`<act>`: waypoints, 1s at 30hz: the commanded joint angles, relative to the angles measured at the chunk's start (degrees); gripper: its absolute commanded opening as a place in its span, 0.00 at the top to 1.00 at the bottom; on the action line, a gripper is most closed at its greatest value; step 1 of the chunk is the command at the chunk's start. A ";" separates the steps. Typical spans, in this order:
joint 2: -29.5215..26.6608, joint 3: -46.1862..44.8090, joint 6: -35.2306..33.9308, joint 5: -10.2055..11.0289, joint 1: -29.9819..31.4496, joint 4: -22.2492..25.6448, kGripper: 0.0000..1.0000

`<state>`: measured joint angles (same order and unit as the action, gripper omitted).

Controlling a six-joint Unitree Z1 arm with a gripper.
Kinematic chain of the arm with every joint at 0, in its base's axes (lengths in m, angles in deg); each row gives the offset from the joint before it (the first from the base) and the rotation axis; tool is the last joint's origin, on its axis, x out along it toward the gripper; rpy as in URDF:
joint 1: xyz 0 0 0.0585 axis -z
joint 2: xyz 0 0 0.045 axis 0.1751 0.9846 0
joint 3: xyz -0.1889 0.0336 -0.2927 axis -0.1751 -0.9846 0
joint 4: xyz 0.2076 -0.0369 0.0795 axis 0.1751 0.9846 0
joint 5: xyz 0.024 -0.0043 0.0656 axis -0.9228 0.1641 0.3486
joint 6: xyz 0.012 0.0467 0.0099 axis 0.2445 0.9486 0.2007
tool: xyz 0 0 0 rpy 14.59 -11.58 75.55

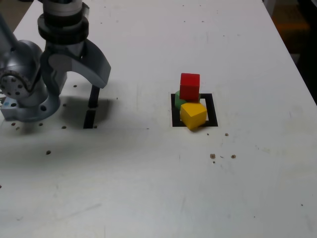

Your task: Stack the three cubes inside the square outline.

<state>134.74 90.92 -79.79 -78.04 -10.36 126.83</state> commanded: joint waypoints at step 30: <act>15.14 44.77 5.93 4.30 -1.36 15.49 0.03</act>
<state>148.65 127.28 -73.93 -73.94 -12.15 142.18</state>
